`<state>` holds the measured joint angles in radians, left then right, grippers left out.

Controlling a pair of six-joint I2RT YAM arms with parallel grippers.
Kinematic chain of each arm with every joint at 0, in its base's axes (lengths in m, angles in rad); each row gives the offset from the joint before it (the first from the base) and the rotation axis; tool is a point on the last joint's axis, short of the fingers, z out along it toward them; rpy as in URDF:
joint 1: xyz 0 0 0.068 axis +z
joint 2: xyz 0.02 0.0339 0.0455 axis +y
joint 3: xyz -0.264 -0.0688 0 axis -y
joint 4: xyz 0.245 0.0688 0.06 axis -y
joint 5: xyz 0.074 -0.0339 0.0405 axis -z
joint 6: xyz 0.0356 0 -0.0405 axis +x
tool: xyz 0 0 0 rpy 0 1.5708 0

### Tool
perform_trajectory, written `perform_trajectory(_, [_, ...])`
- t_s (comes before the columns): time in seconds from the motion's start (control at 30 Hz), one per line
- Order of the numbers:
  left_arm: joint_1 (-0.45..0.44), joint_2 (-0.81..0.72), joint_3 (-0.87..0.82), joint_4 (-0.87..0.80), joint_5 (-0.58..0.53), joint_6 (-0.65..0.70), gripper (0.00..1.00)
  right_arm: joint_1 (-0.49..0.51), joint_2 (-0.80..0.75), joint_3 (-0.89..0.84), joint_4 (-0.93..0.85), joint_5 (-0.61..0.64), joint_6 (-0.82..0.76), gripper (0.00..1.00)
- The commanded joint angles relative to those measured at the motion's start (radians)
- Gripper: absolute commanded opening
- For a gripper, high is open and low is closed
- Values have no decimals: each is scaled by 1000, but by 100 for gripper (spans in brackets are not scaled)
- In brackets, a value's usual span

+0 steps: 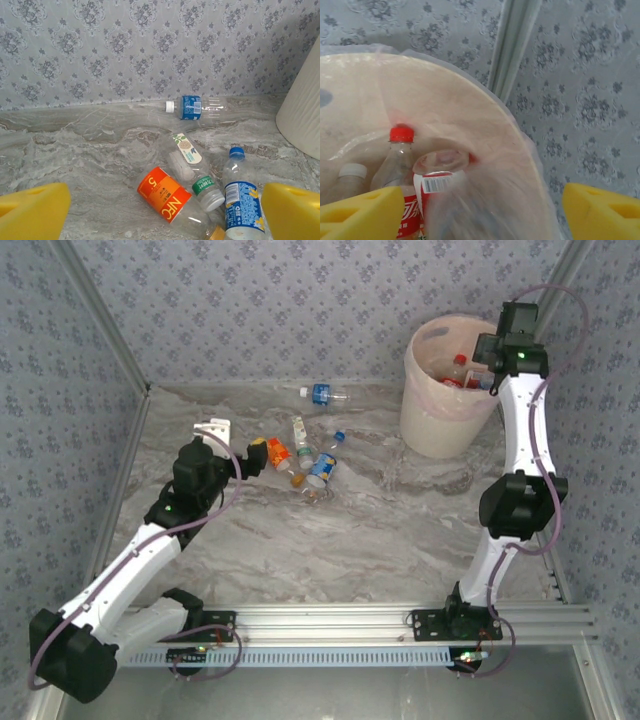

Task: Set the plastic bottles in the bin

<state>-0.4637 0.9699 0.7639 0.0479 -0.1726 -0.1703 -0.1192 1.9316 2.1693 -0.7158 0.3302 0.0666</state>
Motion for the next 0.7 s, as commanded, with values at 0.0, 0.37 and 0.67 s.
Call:
perform_trajectory(0.0, [8,13,17,-7,10,-20,98,-7,0,47,-43,-7,34,88])
perform_trajectory(0.37, [31,74,48,-54,-42,-115,98,34,-86,16,-44,-136,67,100])
perform_trajectory(0.67, [70,238,181,-209,-26,-278,98,166,-321,-325,237,-230,114,100])
